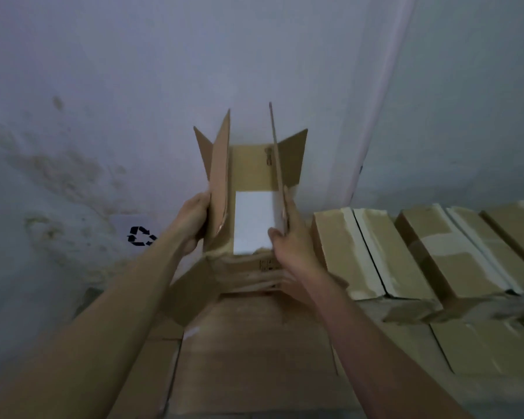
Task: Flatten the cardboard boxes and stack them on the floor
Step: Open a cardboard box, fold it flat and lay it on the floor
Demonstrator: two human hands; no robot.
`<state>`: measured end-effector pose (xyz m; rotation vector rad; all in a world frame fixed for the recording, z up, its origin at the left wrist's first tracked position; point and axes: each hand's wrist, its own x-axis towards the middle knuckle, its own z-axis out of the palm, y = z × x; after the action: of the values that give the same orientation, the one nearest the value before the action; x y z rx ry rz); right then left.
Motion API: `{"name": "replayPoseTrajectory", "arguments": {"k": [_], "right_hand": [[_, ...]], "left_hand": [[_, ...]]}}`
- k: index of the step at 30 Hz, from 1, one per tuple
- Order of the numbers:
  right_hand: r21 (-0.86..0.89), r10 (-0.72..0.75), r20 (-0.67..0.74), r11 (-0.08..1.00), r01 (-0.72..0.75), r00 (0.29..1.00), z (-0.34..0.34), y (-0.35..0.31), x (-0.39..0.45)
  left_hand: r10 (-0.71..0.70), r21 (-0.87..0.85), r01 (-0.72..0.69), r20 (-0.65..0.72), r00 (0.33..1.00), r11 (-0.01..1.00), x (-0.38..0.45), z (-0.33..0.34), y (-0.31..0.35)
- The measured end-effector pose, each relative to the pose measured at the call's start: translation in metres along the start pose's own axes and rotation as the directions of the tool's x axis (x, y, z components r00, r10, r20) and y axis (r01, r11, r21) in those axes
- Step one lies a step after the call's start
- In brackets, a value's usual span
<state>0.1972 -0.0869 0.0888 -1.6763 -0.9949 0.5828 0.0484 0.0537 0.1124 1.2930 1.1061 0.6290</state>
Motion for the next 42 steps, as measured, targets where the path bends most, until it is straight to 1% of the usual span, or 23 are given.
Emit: {"name": "replayPoseTrajectory", "arguments": {"k": [3,6,8,11,12,13,15,17,18,19,20,22,23,25,26,27,29,30,32,35,37,39,42], "right_hand": [[-0.028,0.136,0.062,0.991,-0.134,0.989,0.019,0.042,-0.028],[-0.023,0.269,0.112,0.963,-0.268,0.957,0.037,0.08,-0.054],[-0.032,0.318,0.112,0.948,-0.317,0.941,0.041,0.091,-0.063],[-0.044,0.289,0.085,0.957,-0.286,0.953,0.044,0.098,-0.065],[-0.071,0.261,0.048,0.964,-0.257,0.964,0.043,0.097,-0.067],[-0.1,0.204,-0.004,0.974,-0.203,0.979,0.043,0.095,-0.069],[-0.183,-0.032,-0.13,0.983,0.008,0.991,0.04,0.086,-0.073],[-0.279,-0.264,-0.247,0.941,0.193,0.932,0.035,0.068,-0.075],[-0.349,-0.342,-0.305,0.909,0.23,0.889,0.031,0.06,-0.074],[-0.466,-0.405,-0.343,0.857,0.221,0.848,0.028,0.057,-0.071],[-0.623,-0.445,-0.337,0.766,0.158,0.83,0.024,0.055,-0.068],[-0.833,-0.433,-0.192,0.546,0.088,0.881,0.019,0.056,-0.065],[-0.868,-0.377,-0.103,0.486,0.102,0.921,0.019,0.057,-0.062],[-0.851,-0.153,0.07,0.506,0.139,0.986,0.028,0.059,-0.06],[-0.827,-0.034,0.177,0.537,0.167,0.984,0.035,0.064,-0.059],[-0.805,0.038,0.298,0.547,0.23,0.954,0.045,0.071,-0.059],[-0.777,0.069,0.489,0.488,0.398,0.869,0.064,0.09,-0.063],[-0.779,0.059,0.53,0.427,0.458,0.846,0.071,0.1,-0.067],[-0.798,-0.025,0.517,0.347,0.493,0.855,0.082,0.118,-0.075],[-0.797,-0.101,0.503,0.331,0.505,0.859,0.094,0.132,-0.089],[-0.794,-0.114,0.523,0.296,0.531,0.845,0.1,0.138,-0.103],[-0.786,-0.094,0.548,0.281,0.55,0.831,0.107,0.148,-0.12],[-0.775,0.061,0.613,0.236,0.586,0.787,0.118,0.169,-0.142]], "left_hand": [[-0.138,-0.022,0.137,-0.023,0.99,0.99,-0.012,0.001,-0.05],[-0.302,-0.097,0.299,-0.015,0.953,0.949,-0.027,0.005,-0.089],[-0.31,-0.215,0.305,0.013,0.951,0.928,-0.037,0.006,-0.102],[-0.211,-0.405,0.248,0.135,0.968,0.88,-0.048,0.003,-0.101],[-0.163,-0.405,0.218,0.167,0.972,0.888,-0.052,0.002,-0.096],[-0.132,-0.349,0.187,0.175,0.976,0.918,-0.056,0.003,-0.09],[-0.145,-0.154,0.162,0.119,0.982,0.975,-0.055,0.001,-0.081],[-0.191,0.073,0.189,0.016,0.981,0.979,-0.052,-0.004,-0.075],[-0.187,0.157,0.188,-0.02,0.982,0.97,-0.051,-0.007,-0.072],[-0.162,0.233,0.169,-0.052,0.985,0.958,-0.05,-0.011,-0.068],[-0.129,0.305,0.146,-0.077,0.989,0.941,-0.05,-0.015,-0.064],[-0.065,0.419,0.109,-0.118,0.991,0.901,-0.051,-0.023,-0.061],[-0.047,0.45,0.104,-0.137,0.989,0.887,-0.051,-0.026,-0.06],[-0.033,0.452,0.107,-0.167,0.985,0.885,-0.052,-0.029,-0.064],[-0.038,0.45,0.119,-0.185,0.982,0.885,-0.053,-0.031,-0.066],[-0.04,0.462,0.127,-0.194,0.98,0.878,-0.055,-0.033,-0.068],[-0.041,0.494,0.126,-0.178,0.983,0.86,-0.057,-0.043,-0.073],[-0.044,0.49,0.123,-0.17,0.984,0.863,-0.058,-0.049,-0.077],[-0.055,0.465,0.134,-0.179,0.982,0.875,-0.061,-0.059,-0.085],[-0.05,0.487,0.137,-0.187,0.981,0.862,-0.071,-0.07,-0.105],[-0.051,0.445,0.13,-0.184,0.982,0.886,-0.081,-0.075,-0.124],[-0.068,0.381,0.147,-0.215,0.974,0.913,-0.089,-0.081,-0.148],[-0.148,0.3,0.23,-0.274,0.95,0.926,-0.098,-0.082,-0.179]]}}
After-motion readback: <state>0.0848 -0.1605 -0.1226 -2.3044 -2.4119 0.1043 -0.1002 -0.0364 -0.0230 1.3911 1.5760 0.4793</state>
